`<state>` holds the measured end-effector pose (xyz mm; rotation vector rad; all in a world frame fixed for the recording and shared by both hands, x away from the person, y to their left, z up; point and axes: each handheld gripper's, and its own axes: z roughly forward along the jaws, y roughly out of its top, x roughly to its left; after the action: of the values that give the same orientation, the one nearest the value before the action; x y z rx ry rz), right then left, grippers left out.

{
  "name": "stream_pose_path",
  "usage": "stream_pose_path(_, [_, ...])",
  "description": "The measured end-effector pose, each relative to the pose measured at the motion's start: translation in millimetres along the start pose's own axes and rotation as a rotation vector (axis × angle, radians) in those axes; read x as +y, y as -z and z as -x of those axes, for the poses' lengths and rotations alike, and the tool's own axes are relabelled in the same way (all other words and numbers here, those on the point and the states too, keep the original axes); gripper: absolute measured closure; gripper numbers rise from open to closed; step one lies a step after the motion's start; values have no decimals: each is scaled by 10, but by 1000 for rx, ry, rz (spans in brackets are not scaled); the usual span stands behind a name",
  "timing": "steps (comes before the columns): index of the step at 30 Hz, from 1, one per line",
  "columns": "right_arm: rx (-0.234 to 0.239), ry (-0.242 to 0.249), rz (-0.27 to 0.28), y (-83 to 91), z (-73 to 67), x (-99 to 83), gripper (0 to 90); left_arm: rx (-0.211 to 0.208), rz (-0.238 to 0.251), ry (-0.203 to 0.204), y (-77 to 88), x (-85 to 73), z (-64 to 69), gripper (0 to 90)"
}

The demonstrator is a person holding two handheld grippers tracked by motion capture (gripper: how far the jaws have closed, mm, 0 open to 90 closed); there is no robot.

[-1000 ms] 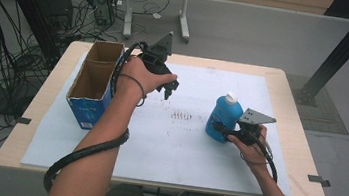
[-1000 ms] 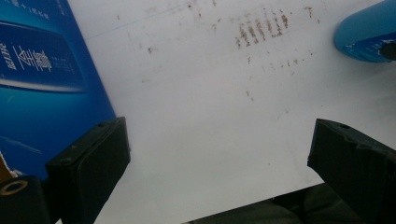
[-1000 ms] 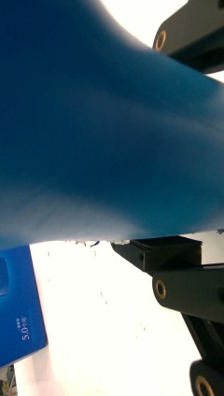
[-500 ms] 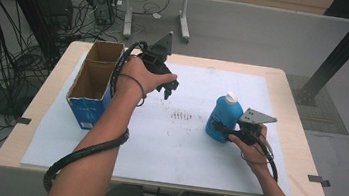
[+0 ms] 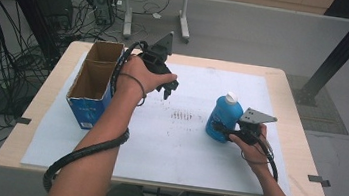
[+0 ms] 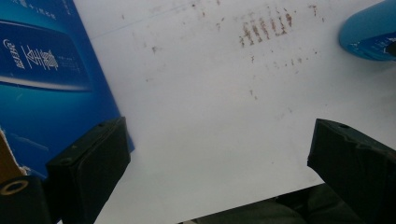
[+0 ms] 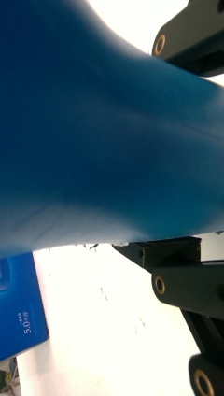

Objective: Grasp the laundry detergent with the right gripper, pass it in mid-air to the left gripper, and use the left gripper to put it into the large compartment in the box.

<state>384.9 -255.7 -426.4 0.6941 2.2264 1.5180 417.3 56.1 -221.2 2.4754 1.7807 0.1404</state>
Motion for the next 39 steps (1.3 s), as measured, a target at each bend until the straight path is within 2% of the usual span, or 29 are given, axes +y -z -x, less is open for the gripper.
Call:
stream_pose_path(14, [3,6,-1,1,5,-2,423,12,-2,5,33,-25,-35,60])
stream_pose_path(39, [4,2,-4,0,6,1,432,14,11,-3,70,29,20,61])
